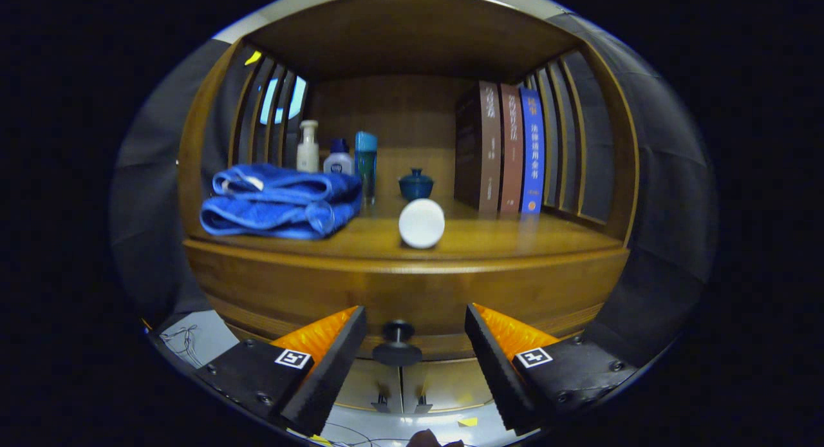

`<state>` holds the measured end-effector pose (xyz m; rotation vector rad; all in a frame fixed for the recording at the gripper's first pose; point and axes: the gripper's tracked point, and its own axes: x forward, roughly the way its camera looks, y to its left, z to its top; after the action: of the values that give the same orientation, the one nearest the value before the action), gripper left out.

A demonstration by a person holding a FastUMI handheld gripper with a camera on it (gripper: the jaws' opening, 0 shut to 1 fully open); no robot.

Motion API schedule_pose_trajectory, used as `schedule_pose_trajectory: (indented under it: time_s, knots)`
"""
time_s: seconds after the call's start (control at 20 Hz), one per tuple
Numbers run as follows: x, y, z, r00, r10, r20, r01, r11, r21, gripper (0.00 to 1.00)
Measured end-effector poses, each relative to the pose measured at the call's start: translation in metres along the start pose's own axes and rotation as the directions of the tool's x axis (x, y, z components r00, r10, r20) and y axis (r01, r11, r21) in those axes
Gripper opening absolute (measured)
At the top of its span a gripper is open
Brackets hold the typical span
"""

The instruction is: Pull open the drawer, take out the items inside it, and place them on the countertop above the cabinet.

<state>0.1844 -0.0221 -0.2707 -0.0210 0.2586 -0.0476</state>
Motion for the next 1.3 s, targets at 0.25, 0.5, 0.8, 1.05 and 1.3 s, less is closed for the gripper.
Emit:
schedule_pose_trajectory:
  time_s: [0.25,0.5,0.8,1.05,1.3]
  knots:
    - [-0.039,0.028,0.078,0.992,0.090,0.093,-0.091,0.996,0.008,0.99]
    - [-0.090,0.048,0.147,0.974,0.149,0.168,-0.158,0.987,0.040,0.99]
    - [-0.145,0.050,0.202,0.955,0.174,0.241,-0.194,0.979,0.063,0.99]
    - [-0.184,0.045,0.223,0.944,0.163,0.285,-0.192,0.978,0.075,0.99]
    - [-0.208,0.039,0.216,0.952,0.147,0.268,-0.177,0.980,0.089,0.99]
